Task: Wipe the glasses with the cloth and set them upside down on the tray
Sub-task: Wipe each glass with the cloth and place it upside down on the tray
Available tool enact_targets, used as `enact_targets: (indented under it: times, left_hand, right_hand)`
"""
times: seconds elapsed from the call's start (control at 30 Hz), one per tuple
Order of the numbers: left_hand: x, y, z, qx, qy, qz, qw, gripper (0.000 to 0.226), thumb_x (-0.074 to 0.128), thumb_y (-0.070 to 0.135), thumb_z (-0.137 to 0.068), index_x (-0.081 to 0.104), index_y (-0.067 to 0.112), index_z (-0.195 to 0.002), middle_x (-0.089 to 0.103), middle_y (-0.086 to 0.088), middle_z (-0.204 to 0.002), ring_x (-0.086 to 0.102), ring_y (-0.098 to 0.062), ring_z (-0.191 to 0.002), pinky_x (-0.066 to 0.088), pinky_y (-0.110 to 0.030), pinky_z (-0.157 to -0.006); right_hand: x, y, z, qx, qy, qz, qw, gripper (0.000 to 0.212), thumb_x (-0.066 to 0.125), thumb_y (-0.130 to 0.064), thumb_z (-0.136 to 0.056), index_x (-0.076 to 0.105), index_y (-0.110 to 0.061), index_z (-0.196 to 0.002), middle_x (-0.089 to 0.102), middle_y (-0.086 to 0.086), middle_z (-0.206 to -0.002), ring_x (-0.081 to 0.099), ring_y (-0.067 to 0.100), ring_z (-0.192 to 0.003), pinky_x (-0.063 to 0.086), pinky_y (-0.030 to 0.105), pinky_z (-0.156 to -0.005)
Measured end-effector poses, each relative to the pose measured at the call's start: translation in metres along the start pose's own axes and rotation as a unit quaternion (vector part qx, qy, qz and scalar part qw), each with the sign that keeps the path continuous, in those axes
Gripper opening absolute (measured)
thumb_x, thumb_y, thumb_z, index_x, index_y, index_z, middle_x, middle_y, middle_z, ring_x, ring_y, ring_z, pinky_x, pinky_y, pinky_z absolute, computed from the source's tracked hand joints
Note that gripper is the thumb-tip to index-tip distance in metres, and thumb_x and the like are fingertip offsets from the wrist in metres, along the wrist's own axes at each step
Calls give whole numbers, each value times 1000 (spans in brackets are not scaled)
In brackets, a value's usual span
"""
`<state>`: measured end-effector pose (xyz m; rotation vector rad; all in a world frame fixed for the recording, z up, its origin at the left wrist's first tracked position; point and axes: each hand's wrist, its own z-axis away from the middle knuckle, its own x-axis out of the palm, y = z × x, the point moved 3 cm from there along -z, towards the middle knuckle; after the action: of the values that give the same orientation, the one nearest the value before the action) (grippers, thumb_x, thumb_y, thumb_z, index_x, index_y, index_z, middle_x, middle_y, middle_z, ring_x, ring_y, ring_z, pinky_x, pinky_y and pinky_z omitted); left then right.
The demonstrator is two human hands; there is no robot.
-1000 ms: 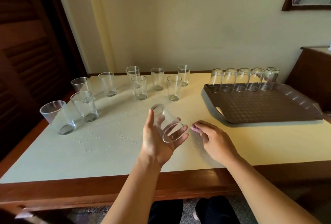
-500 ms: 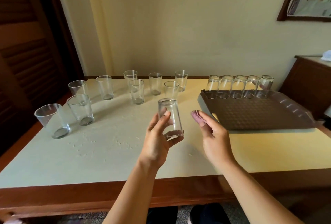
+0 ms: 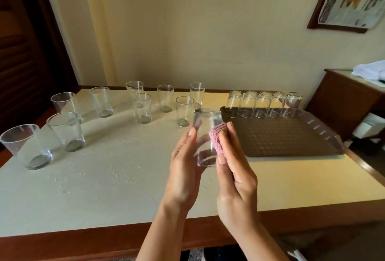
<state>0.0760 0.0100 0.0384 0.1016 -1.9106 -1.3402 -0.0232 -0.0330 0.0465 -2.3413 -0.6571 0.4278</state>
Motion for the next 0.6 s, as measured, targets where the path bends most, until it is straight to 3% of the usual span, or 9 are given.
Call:
enact_targets:
  times: [0.07,0.2,0.3,0.4,0.47,0.53,0.6]
  left_hand:
    - [5,-2,2,-7,-43,-13,999,53,54,44,-102,50,29,-152,72,-13,-128,72,-16,-86,56,-31,-76]
    - [10,0,1,47,6,-13,999,61,71,43,-93,53,24,-149,71,-14,-129,68,-25,-92,58,-38,-81]
    - [9,8,-3,66,24,-34,997,49,50,52,-102,65,19,-136,74,-9,-125,71,-27,-108,58,-39,-90]
    - [7,9,-4,59,3,-62,996,48,39,46,-109,55,24,-149,70,-8,-135,66,-30,-125,51,-51,-104]
    - [10,6,-2,64,-4,-72,995,53,52,43,-104,48,27,-155,68,-9,-138,66,-31,-117,49,-51,-98]
    - [15,4,0,88,7,-82,993,65,65,43,-95,47,27,-155,66,-12,-138,64,-30,-105,51,-45,-89]
    - [18,6,2,104,14,-74,992,64,69,36,-94,50,20,-153,66,-13,-139,66,-31,-112,55,-42,-90]
  right_hand:
    - [-5,4,-14,11,0,-30,1000,42,44,6,-101,45,3,-144,34,18,-160,38,6,-147,36,23,-117]
    - [-9,8,-36,20,-6,-44,999,43,44,-2,-105,46,-9,-147,36,8,-163,34,24,-152,34,44,-122]
    - [1,3,-10,15,-22,-69,997,45,43,1,-106,48,-8,-150,34,8,-165,43,30,-146,40,48,-117]
    - [-1,3,-6,11,6,-83,996,46,43,5,-103,46,-2,-148,32,13,-164,45,28,-145,42,42,-117]
    - [-7,3,-27,24,15,-84,996,44,42,6,-103,42,2,-146,33,18,-162,43,23,-146,39,39,-119]
    - [-14,2,-45,28,24,-53,998,43,44,1,-104,45,-6,-146,37,14,-161,37,22,-150,34,38,-122]
    - [-12,0,-40,27,14,-81,996,43,44,0,-104,46,-9,-146,39,11,-161,37,23,-150,35,37,-121]
